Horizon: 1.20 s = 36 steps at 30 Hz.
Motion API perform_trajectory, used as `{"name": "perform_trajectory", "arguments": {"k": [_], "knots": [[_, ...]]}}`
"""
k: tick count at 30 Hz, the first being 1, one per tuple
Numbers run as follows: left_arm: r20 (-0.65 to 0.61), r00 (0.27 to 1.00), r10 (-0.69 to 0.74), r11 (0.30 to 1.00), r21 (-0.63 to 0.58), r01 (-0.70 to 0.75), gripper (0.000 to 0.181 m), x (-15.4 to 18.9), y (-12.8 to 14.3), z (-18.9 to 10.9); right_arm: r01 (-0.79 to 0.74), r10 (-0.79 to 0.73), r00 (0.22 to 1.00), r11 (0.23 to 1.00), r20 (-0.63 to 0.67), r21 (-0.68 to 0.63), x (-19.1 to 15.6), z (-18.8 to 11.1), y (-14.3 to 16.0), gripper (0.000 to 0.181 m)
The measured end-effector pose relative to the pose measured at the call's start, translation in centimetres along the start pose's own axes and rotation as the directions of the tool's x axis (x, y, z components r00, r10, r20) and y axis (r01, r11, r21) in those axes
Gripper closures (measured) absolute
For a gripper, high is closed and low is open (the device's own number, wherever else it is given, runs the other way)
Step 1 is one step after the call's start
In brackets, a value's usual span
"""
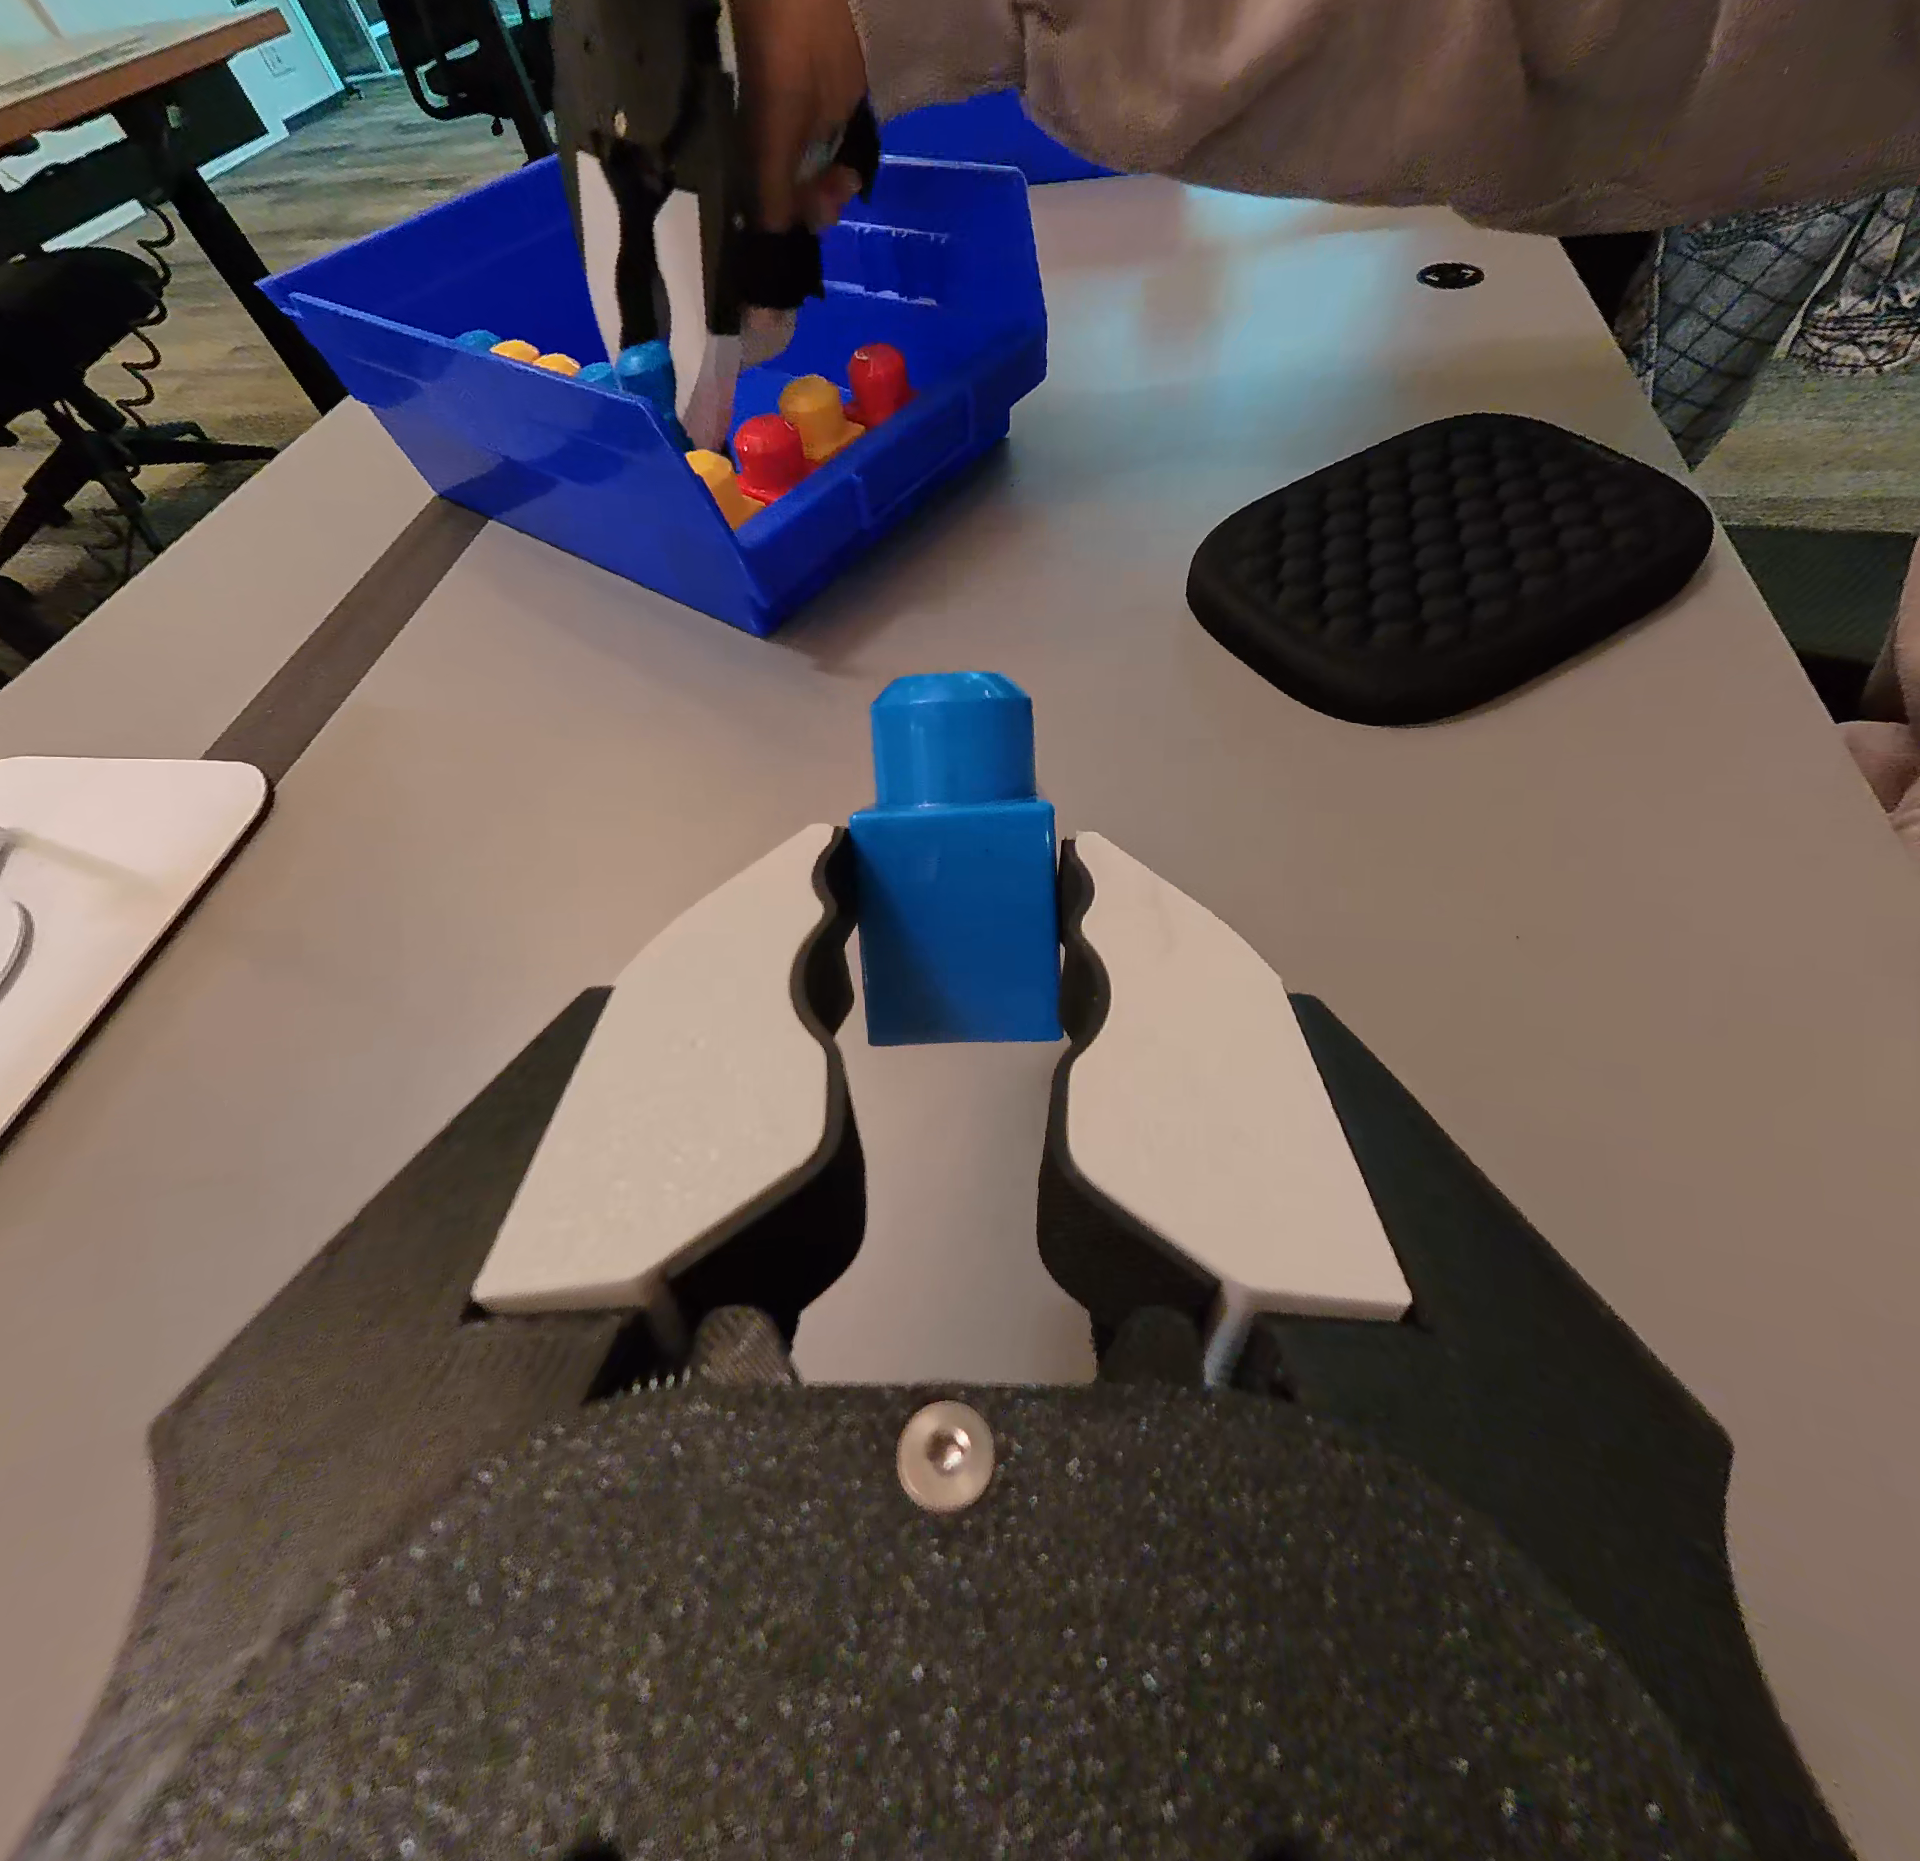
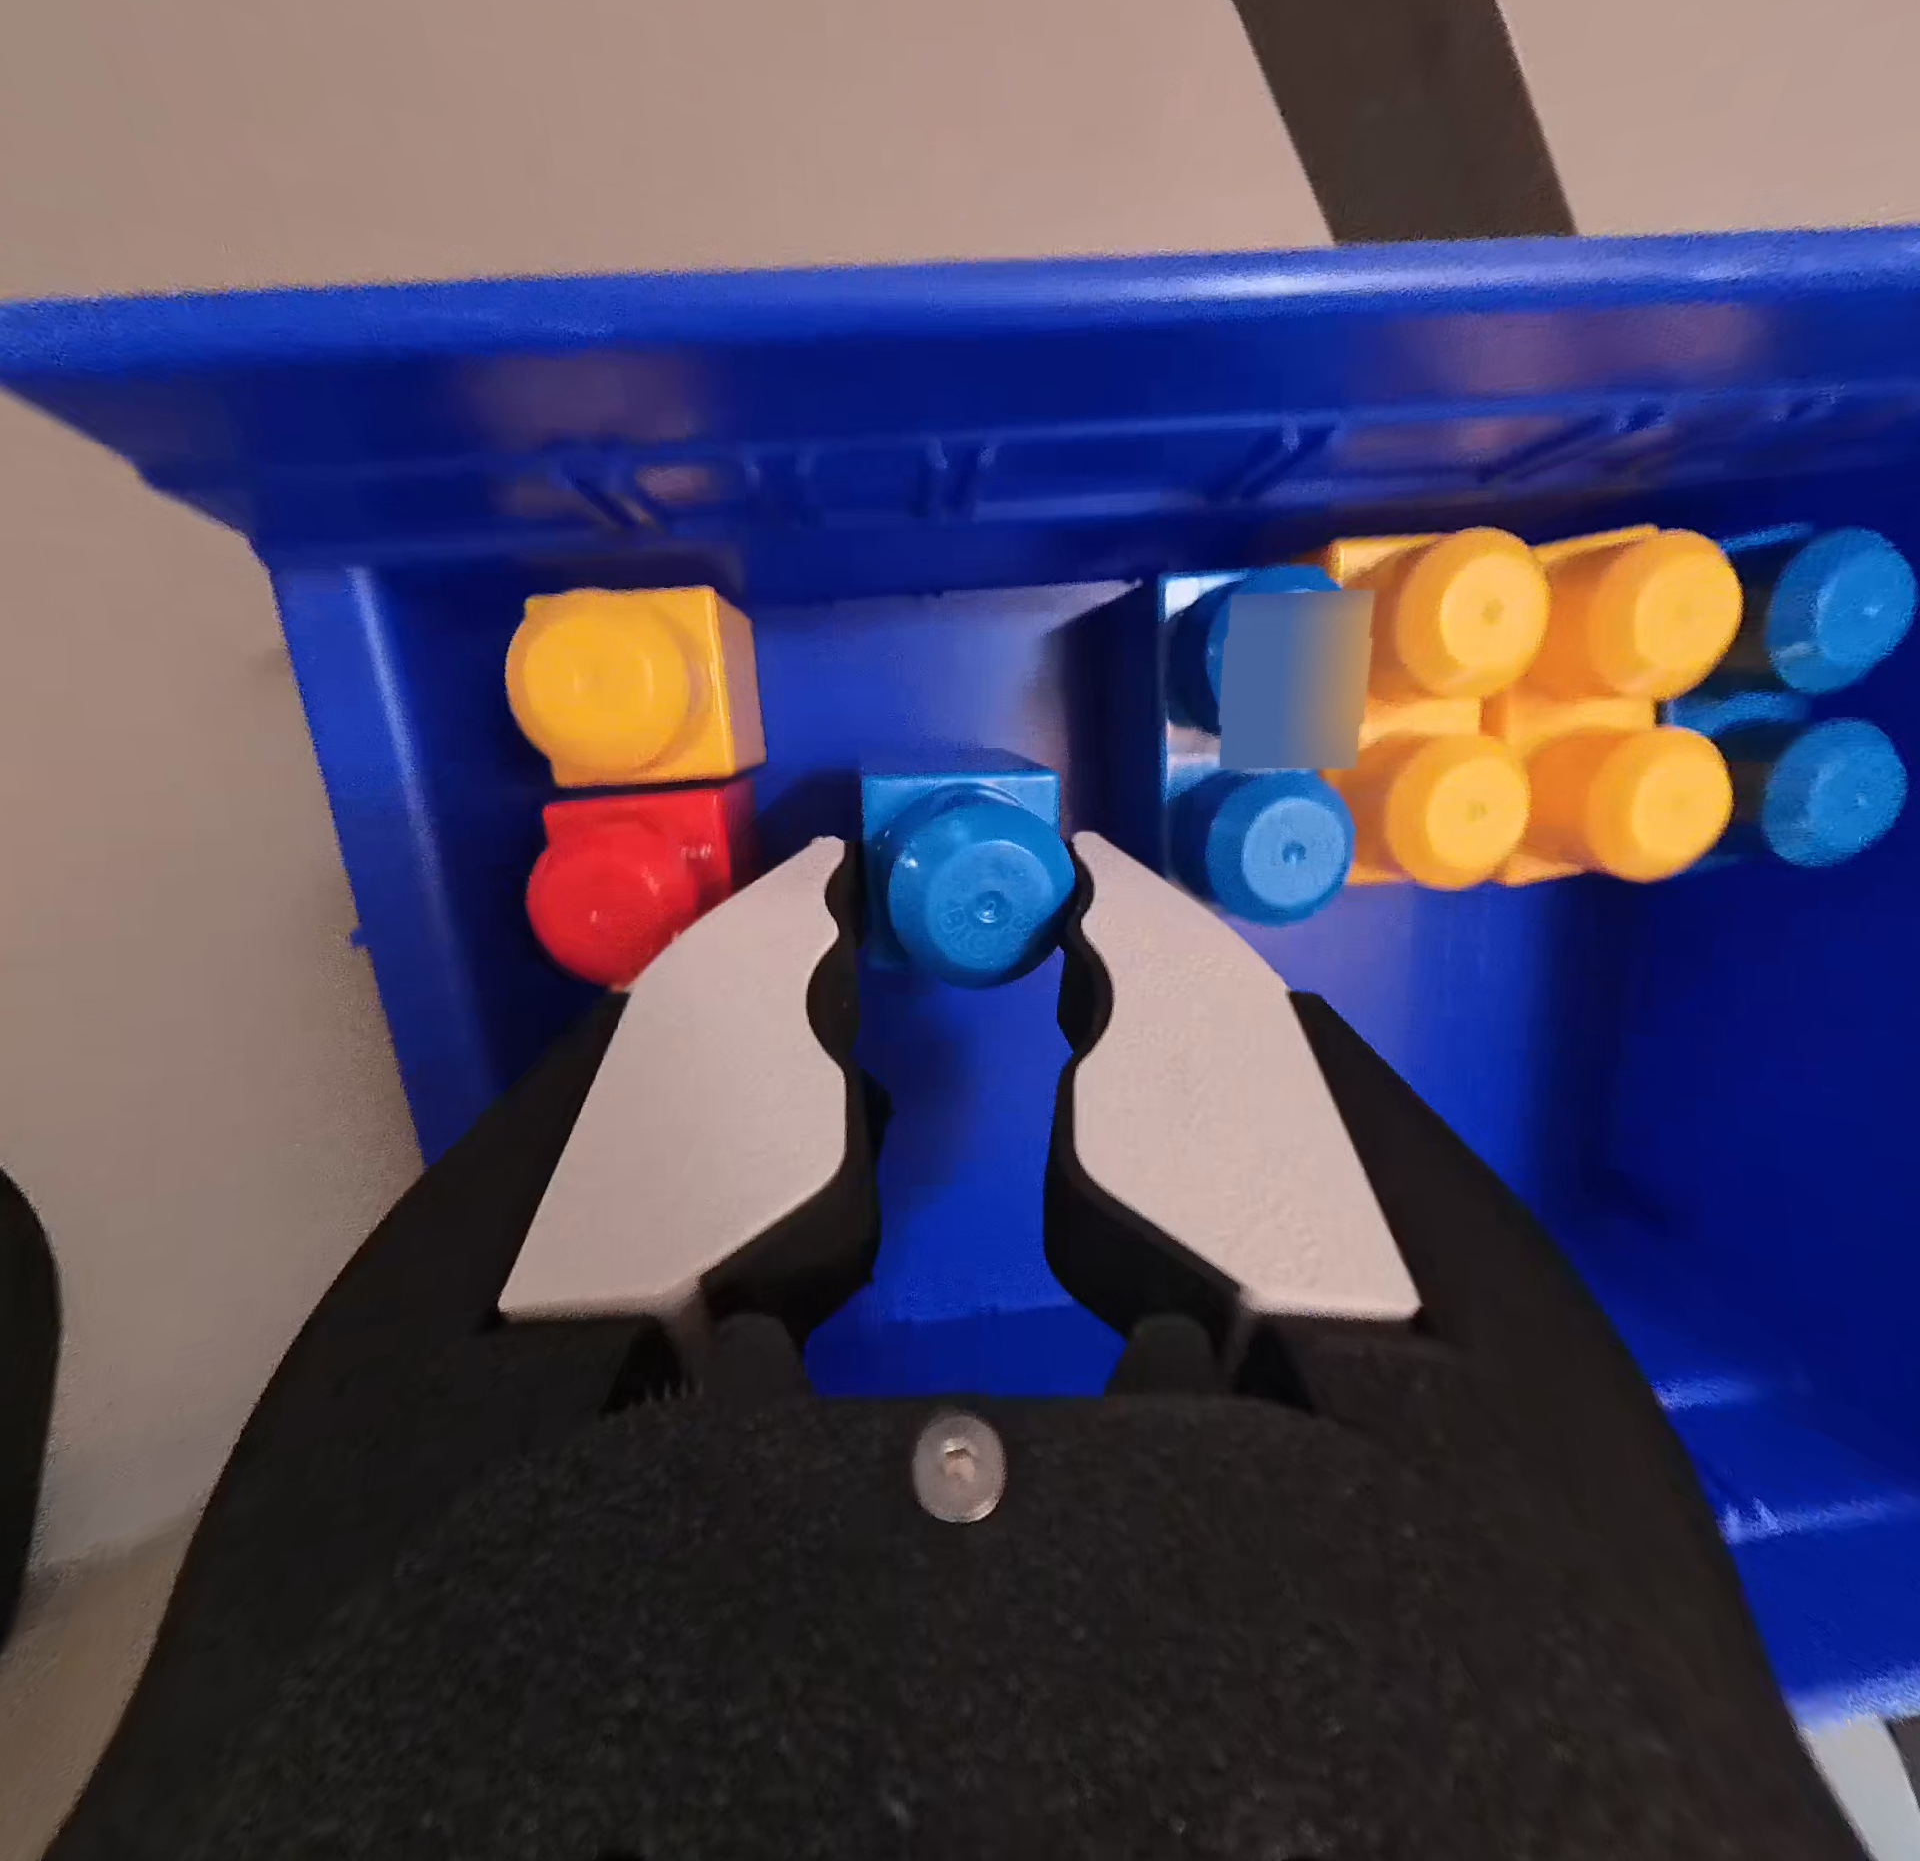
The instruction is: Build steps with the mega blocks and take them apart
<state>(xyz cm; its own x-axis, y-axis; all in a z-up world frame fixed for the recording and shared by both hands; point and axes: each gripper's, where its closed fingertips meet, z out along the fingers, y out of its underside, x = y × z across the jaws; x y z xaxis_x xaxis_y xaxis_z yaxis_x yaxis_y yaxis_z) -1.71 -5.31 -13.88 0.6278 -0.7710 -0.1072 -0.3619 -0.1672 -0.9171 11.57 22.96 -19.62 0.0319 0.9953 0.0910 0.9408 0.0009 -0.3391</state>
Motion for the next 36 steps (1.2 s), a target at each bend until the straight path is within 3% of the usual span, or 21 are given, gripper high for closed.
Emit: {"name": "perform_trajectory", "arguments": {"k": [6, 16, 20, 23, 26, 30, 33, 36], "knots": [[-0.007, 1.0, 0.003, 1.0, -0.006, -0.003, 0.144, 0.1, 0.2, 0.1, -0.011, 0.011, 0.999, 1.0, 0.037, -0.01, -0.1, 2.5, -0.8, 0.146], [-0.013, 1.0, 0.0, 1.0, -0.006, 0.0, 0.144, 0.3, 0.3, 0.4, 0.004, -0.007, 0.999, 0.998, 0.049, 0.058, -0.7, 2.5, -2.1, 0.142], [0.0, 1.0, -0.003, 1.0, 0.009, 0.003, 0.144, 0.1, 0.1, 0.3, 0.002, -0.005, 1.0, 0.994, 0.027, 0.106, -0.4, 0.8, -2.5, 0.137], [0.023, 1.0, -0.019, 0.998, 0.068, 0.017, 0.144, -0.4, -0.7, 0.1, 0.012, -0.014, 1.0, 0.968, 0.006, 0.249, -1.4, -2.5, -4.2, 0.138], [0.02, 0.999, -0.036, 0.99, 0.14, 0.033, 0.144, -0.4, -1.8, -0.2, 0.079, -0.116, 0.991, 0.901, 0.061, 0.426, -6.6, -5.8, -6.9, 0.139], [0.0, 0.999, -0.043, 0.979, 0.198, 0.042, 0.144, 0.2, -2.8, -0.2, 0.156, -0.316, 0.935, 0.77, 0.158, 0.619, -16.8, -8.4, -9.9, 0.14], [-0.028, 0.999, -0.043, 0.972, 0.231, 0.049, 0.144, 0.9, -3.4, 0.0, 0.179, -0.407, 0.893, 0.712, 0.192, 0.679, -22.7, -8.6, -10.8, 0.139], [-0.046, 0.999, -0.029, 0.973, 0.229, 0.039, 0.144, 1.6, -3.5, 0.4, 0.205, -0.454, 0.866, 0.702, 0.207, 0.682, -26.0, -7.8, -11.3, 0.143]]}}
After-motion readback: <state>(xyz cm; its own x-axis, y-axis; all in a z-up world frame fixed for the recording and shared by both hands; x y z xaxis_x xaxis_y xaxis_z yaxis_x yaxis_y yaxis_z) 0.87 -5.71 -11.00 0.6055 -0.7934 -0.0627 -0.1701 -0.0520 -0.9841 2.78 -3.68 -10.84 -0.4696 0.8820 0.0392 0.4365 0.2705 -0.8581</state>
